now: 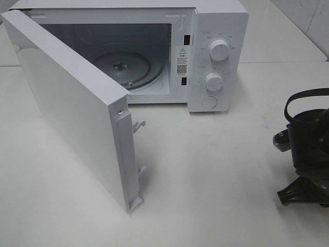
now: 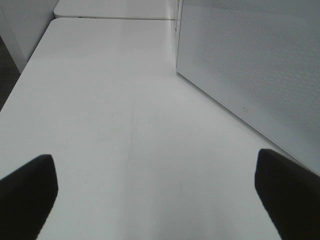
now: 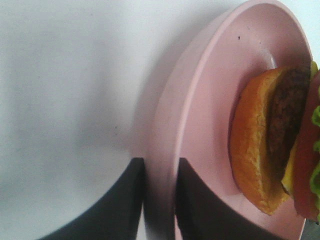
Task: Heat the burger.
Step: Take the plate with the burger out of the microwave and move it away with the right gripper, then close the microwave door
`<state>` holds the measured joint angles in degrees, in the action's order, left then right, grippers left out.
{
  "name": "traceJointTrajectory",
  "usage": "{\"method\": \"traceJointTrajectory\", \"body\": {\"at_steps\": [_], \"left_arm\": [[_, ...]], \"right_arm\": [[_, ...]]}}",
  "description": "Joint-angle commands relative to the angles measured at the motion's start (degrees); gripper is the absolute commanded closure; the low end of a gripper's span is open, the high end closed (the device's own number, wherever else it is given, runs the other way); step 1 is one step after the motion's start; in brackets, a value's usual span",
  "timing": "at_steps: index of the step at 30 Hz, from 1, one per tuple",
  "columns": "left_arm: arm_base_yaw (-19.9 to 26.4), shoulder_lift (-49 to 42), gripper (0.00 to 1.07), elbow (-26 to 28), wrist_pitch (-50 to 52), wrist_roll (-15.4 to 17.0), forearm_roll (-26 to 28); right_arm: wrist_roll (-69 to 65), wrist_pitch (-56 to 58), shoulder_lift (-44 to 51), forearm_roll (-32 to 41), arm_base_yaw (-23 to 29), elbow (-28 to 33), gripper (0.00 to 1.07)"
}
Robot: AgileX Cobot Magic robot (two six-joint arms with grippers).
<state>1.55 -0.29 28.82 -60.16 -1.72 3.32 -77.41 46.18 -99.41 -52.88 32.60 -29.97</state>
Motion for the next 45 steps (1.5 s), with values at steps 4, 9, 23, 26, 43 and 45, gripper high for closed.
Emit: {"method": "traceJointTrajectory", "body": {"at_steps": [4,9,23,26,43,45], "left_arm": [[0.1,-1.1,0.06,-0.2,0.7,0.5,0.2],[0.1,-1.1,0.06,-0.2,0.7,0.5,0.2],[0.1,-1.1,0.06,-0.2,0.7,0.5,0.2],[0.1,-1.1,0.06,-0.2,0.7,0.5,0.2],[0.1,-1.1,0.06,-0.2,0.7,0.5,0.2],[0.1,-1.1,0.06,-0.2,0.7,0.5,0.2]], "right_arm": [[4.1,-0.1,2.7,2.9,-0.2,-0.3,0.67],[10.1,-1.0,8.0,7.7,-0.2,-0.3,0.67],[40.9,-4.1,27.2,27.6,-0.2,-0.3,0.55],[56.3,-3.0,34.6,36.2,-0.2,-0.3,0.35],[65.3,10.1,52.1,45.0,-0.2,-8.9,0.28],[65.3,10.8,53.2,45.3,-0.2,-9.1,0.28]]}}
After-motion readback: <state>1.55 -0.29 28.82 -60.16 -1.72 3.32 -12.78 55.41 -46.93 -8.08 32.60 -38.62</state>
